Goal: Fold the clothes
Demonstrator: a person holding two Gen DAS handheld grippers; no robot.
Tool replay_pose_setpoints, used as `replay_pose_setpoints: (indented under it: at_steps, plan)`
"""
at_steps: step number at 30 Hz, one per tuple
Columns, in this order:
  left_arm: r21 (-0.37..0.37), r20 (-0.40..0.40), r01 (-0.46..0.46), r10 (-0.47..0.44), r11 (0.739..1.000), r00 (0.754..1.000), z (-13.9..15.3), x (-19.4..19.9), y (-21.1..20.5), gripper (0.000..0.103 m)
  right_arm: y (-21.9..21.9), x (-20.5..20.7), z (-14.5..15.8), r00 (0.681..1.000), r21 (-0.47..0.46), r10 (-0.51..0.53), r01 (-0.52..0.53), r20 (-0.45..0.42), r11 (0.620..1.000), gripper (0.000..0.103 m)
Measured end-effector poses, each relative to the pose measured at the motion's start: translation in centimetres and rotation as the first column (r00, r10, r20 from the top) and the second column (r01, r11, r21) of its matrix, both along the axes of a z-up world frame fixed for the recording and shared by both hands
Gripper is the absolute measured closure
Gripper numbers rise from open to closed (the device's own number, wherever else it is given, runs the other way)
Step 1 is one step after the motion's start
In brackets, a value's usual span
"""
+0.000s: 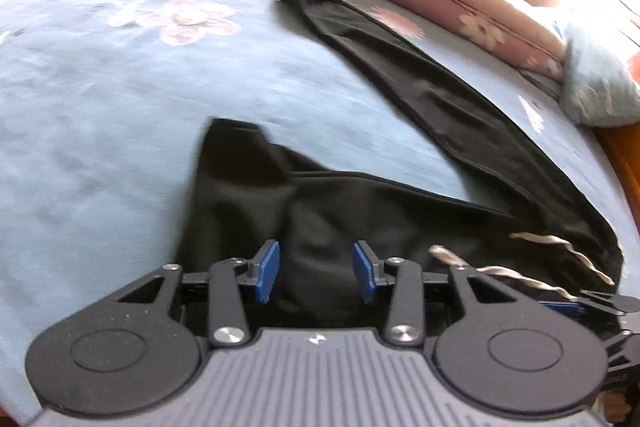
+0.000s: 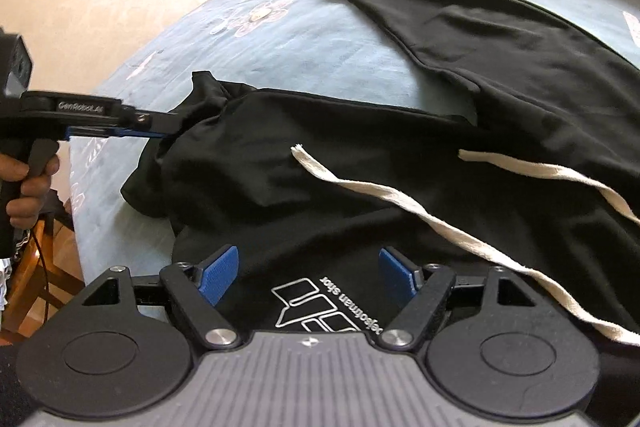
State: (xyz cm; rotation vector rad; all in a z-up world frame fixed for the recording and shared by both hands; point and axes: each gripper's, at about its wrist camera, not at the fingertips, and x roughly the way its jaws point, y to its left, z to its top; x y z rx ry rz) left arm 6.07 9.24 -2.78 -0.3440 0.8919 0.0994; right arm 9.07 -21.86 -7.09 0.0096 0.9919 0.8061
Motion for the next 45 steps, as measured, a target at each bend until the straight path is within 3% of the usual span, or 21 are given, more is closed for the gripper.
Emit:
replay_pose_setpoints:
  at_steps: [4, 6, 9, 12, 16, 20, 23, 26, 30, 34, 37, 38, 39, 42, 45]
  plan:
    - [-0.034, 0.005, -0.078, 0.078, 0.996, 0.997, -1.7, -0.9, 3.2, 0.062, 0.7, -0.6, 0.5, 0.999, -0.028, -0.032, 0.032, 0.014, 0.999, 0.02]
    - [-0.086, 0.016, -0.096, 0.098, 0.992, 0.995, -2.8, -1.3, 5.0, 0.057, 1.2, -1.0, 0.8, 0.998, -0.045, -0.055, 0.056, 0.024, 0.997, 0.02]
    - [-0.181, 0.021, -0.097, 0.102, 0.979, 0.995, -4.8, -1.4, 7.3, 0.053, 2.1, -1.7, 1.3, 0.995, -0.072, -0.087, 0.09, 0.039, 0.993, 0.02]
    - [-0.207, -0.01, -0.097, 0.097, 0.973, 0.995, -6.3, -1.5, 8.6, 0.053, 3.1, -2.7, 2.1, 0.991, -0.094, -0.12, 0.126, 0.065, 0.988, 0.02]
    - [-0.27, 0.043, -0.072, 0.087, 0.96, 0.995, -6.4, -2.5, 10.0, 0.049, 5.0, -3.3, 3.4, 0.988, -0.117, -0.118, 0.13, 0.101, 0.985, 0.02]
    - [-0.275, 0.081, -0.089, 0.115, 0.957, 0.99, -5.4, -3.6, 11.6, 0.048, 10.5, -2.8, 4.6, 0.987, -0.156, 0.015, 0.011, 0.162, 0.988, 0.02]
    - [-0.255, 0.116, -0.114, 0.147, 0.96, 0.982, -4.3, -5.0, 12.8, 0.043, 16.1, -2.5, 5.0, 0.967, -0.172, 0.149, -0.115, 0.204, 0.978, 0.02]
    - [-0.251, 0.137, -0.151, 0.189, 0.956, 0.972, -3.8, -6.7, 14.3, 0.041, 22.0, -3.3, 4.7, 0.924, -0.181, 0.307, -0.269, 0.23, 0.946, 0.02]
    - [-0.25, 0.132, -0.197, 0.235, 0.948, 0.963, -4.2, -8.4, 15.8, 0.04, 27.2, -5.1, 2.2, 0.844, -0.26, 0.489, -0.432, 0.221, 0.864, 0.021]
    - [-0.268, 0.112, -0.208, 0.245, 0.941, 0.963, -5.1, -8.7, 16.6, 0.04, 31.0, -6.9, -0.7, 0.751, -0.364, 0.629, -0.538, 0.201, 0.76, 0.031]
    - [-0.267, 0.109, -0.187, 0.222, 0.945, 0.969, -5.5, -8.2, 16.9, 0.04, 31.7, -7.7, -2.0, 0.71, -0.483, 0.664, -0.507, 0.236, 0.714, 0.055]
    - [-0.272, 0.112, -0.173, 0.21, 0.947, 0.971, -5.5, -7.9, 16.8, 0.04, 31.5, -7.9, -1.8, 0.698, -0.491, 0.669, -0.503, 0.255, 0.712, 0.08]
    - [-0.278, 0.114, -0.16, 0.198, 0.947, 0.974, -5.5, -7.6, 16.8, 0.04, 31.4, -7.9, -1.6, 0.699, -0.5, 0.665, -0.49, 0.264, 0.714, 0.089]
    - [-0.288, 0.113, -0.127, 0.166, 0.949, 0.98, -5.6, -6.4, 16.4, 0.04, 30.2, -7.2, 0.1, 0.733, -0.487, 0.609, -0.43, 0.303, 0.76, 0.091]
    - [-0.29, 0.112, -0.097, 0.135, 0.952, 0.985, -5.7, -5.4, 15.6, 0.04, 27.8, -5.8, 2.2, 0.794, -0.449, 0.512, -0.346, 0.328, 0.824, 0.093]
